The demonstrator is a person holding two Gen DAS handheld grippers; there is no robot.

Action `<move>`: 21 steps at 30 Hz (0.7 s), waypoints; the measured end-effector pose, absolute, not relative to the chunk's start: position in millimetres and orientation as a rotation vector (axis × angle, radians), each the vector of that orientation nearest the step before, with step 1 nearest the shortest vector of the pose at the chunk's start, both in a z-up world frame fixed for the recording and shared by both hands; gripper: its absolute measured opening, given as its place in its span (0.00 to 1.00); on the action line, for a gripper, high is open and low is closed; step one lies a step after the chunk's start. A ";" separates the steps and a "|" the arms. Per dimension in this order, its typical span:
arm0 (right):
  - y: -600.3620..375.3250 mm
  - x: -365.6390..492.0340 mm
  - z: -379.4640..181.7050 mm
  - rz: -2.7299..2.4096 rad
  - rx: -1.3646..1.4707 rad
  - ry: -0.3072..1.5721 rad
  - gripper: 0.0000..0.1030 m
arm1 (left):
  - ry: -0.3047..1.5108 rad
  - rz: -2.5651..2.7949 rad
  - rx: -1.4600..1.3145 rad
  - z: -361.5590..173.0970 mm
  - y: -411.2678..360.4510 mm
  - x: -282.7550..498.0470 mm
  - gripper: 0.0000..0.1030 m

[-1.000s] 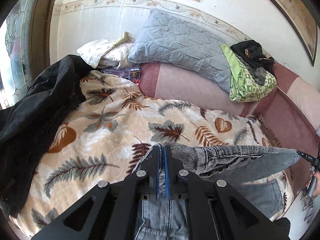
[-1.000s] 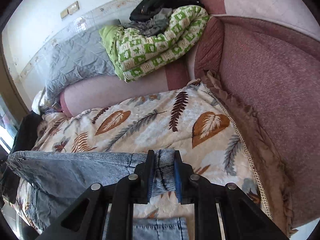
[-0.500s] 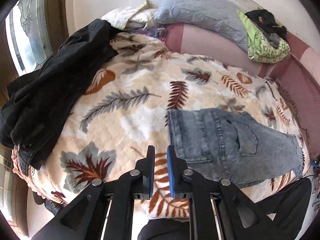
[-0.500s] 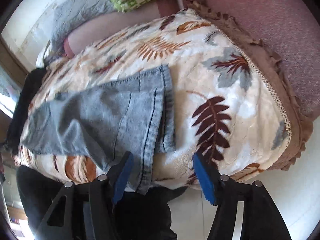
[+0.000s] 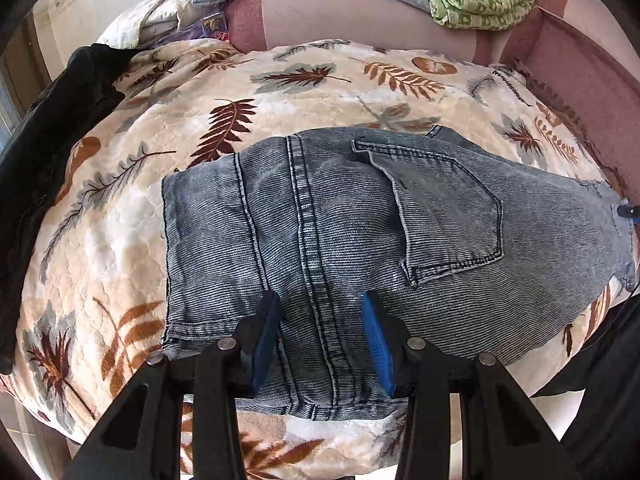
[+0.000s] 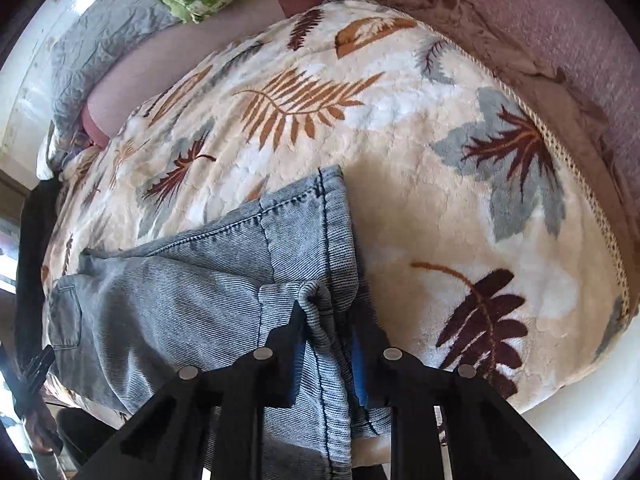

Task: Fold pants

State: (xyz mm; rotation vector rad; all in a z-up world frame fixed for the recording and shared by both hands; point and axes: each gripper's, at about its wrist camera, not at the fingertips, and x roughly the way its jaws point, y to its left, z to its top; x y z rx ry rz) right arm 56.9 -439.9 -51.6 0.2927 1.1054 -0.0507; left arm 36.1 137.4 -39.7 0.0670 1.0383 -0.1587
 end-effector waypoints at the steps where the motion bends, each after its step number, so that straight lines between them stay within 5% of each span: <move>1: -435.9 59.8 -41.8 -0.055 0.255 1.084 0.19 | 1.034 -0.164 0.068 -39.4 138.0 35.6 0.42; 6: -417.7 83.9 -1.0 -0.075 0.124 0.987 0.20 | 1.043 -0.172 0.080 -37.5 136.6 36.9 0.42; 9: -418.8 96.5 -28.1 -0.082 0.128 1.132 0.37 | 1.033 -0.174 0.088 -39.3 136.0 36.5 0.43; 15: -459.2 60.2 -69.2 -0.040 0.352 1.125 0.41 | 1.026 -0.181 0.091 -41.3 137.3 37.5 0.46; 18: -496.1 26.4 -59.2 -0.054 0.576 0.964 0.67 | 1.020 -0.170 0.087 -42.2 139.9 37.6 0.53; 21: -515.8 4.7 -74.5 -0.079 0.663 1.009 0.71 | 1.027 -0.162 0.036 -44.2 147.2 38.9 0.59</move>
